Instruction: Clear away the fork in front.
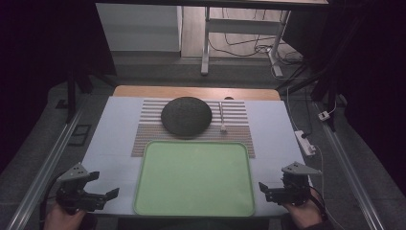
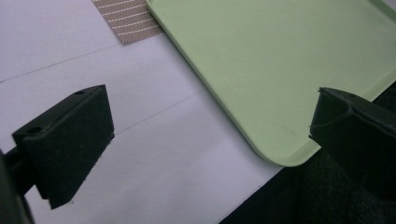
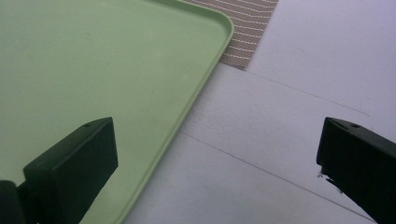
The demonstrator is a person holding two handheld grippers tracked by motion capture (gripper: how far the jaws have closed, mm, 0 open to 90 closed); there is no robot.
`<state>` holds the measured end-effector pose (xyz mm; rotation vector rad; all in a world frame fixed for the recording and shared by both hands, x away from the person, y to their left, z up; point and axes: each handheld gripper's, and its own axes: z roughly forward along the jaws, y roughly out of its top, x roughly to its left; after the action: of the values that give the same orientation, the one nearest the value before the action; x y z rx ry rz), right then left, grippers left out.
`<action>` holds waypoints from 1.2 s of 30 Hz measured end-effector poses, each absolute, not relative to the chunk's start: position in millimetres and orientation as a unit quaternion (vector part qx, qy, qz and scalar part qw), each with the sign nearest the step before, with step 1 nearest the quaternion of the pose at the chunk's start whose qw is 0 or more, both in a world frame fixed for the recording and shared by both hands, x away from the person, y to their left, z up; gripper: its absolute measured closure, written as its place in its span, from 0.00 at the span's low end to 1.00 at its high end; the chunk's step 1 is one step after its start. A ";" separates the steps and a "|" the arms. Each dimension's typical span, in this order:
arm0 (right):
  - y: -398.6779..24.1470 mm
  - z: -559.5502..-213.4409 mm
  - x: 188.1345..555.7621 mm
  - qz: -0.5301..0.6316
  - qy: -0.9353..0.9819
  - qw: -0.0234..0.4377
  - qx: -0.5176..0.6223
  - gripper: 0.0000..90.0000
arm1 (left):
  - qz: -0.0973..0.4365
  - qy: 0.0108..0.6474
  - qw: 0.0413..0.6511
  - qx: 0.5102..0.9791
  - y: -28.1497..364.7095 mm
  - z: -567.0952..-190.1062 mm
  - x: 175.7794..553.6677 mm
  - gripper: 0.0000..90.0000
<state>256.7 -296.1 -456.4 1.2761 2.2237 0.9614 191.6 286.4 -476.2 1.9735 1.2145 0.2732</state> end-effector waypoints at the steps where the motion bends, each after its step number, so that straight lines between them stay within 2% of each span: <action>1: -296.2 -456.4 257.0 0.344 0.796 0.199 0.457 0.00 | 0.108 0.479 0.393 0.778 286.4 -476.2 191.6 0.00; 30: -287.8 -455.0 260.5 0.344 0.812 0.188 0.432 0.00 | 0.106 0.472 0.388 0.784 284.9 -476.8 193.0 0.00; 36: -282.5 -453.0 263.7 0.356 0.814 0.198 0.414 0.00 | 0.111 0.469 0.384 0.788 283.2 -476.6 192.2 0.00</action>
<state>263.7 -282.5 -453.0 1.1588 2.2765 0.9974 192.2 283.2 -476.6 2.0079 1.1943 0.2829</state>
